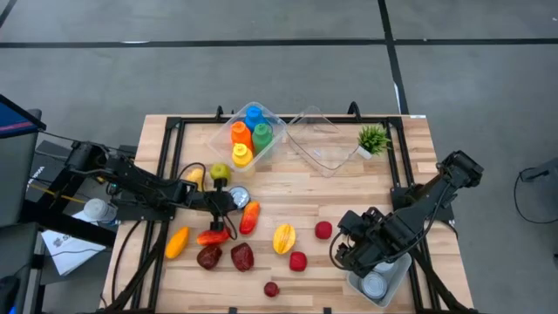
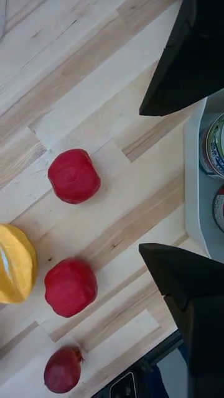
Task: Pick & Place Food Item
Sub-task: Put the blue tuna can into the gray bin
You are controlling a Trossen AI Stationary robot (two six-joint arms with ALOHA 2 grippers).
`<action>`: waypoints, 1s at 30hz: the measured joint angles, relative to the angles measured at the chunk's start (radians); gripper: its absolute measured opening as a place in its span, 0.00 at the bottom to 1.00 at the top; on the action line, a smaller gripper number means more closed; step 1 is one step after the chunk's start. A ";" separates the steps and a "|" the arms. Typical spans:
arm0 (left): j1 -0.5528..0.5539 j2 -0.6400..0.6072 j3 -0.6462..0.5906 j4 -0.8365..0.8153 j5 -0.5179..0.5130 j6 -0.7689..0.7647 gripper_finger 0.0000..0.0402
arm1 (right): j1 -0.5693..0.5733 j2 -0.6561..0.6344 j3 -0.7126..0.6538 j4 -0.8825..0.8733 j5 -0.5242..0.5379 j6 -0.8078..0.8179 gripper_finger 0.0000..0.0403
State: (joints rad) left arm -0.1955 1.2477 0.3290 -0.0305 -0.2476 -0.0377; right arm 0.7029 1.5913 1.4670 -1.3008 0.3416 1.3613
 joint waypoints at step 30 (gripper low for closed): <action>-0.019 -0.104 0.075 -0.018 0.046 -0.336 0.00 | -0.098 0.000 0.000 0.154 0.105 -0.231 0.85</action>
State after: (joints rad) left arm -0.2146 1.1434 0.4039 -0.0484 -0.2019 -0.3732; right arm 0.6050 1.5913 1.4670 -1.1471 0.4470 1.1303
